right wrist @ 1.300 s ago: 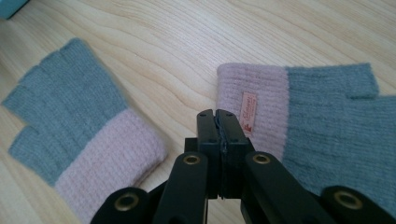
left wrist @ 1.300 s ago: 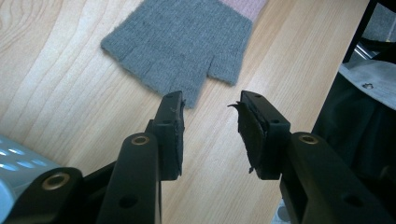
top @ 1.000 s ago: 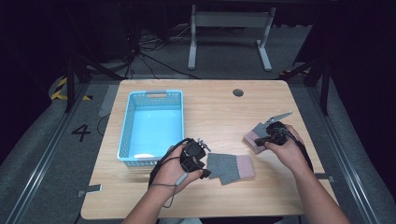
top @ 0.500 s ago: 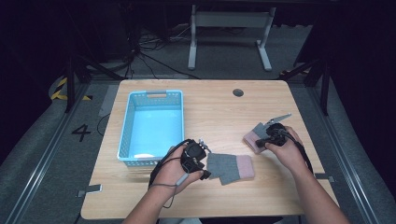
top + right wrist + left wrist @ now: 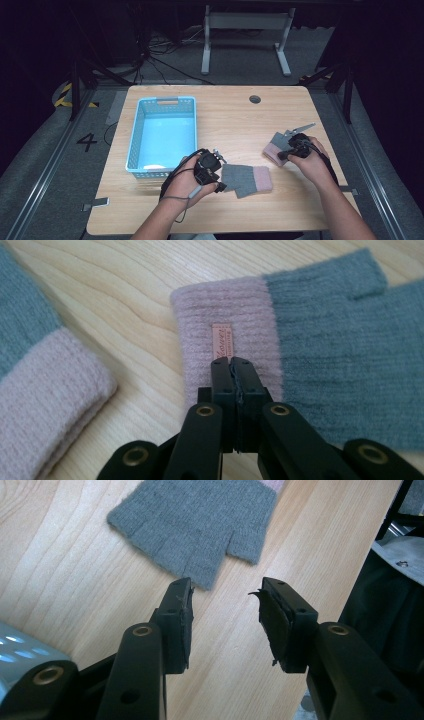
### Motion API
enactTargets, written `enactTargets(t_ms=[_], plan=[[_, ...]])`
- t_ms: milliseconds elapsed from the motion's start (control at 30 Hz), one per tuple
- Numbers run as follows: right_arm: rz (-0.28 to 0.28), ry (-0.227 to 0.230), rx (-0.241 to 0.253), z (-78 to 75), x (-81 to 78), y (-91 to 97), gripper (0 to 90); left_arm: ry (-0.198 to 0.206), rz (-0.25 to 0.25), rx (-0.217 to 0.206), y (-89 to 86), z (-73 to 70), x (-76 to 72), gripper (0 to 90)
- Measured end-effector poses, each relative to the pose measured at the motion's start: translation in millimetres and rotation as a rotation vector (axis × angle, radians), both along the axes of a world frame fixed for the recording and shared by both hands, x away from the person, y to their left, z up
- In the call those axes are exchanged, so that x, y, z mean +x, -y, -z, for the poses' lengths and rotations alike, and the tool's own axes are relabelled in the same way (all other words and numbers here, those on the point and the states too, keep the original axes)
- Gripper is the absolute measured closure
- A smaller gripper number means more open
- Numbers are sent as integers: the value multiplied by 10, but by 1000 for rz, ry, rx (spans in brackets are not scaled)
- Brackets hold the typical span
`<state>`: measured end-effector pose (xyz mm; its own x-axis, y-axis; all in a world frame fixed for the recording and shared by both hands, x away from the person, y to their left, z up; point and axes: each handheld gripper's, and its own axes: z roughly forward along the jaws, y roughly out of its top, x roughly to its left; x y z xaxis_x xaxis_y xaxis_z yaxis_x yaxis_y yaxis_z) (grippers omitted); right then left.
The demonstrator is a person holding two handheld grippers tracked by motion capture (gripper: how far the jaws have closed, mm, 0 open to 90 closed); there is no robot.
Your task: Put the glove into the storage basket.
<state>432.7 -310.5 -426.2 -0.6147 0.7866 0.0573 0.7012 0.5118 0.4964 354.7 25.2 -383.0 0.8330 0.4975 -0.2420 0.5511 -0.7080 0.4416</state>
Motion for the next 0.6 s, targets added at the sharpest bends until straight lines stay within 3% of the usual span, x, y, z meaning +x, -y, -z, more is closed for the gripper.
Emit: enactTargets(t_ms=[600], plan=[[69, -21, -29, -33, -148, 311, 900, 2, 30, -1, 85, -18, 50, 569]])
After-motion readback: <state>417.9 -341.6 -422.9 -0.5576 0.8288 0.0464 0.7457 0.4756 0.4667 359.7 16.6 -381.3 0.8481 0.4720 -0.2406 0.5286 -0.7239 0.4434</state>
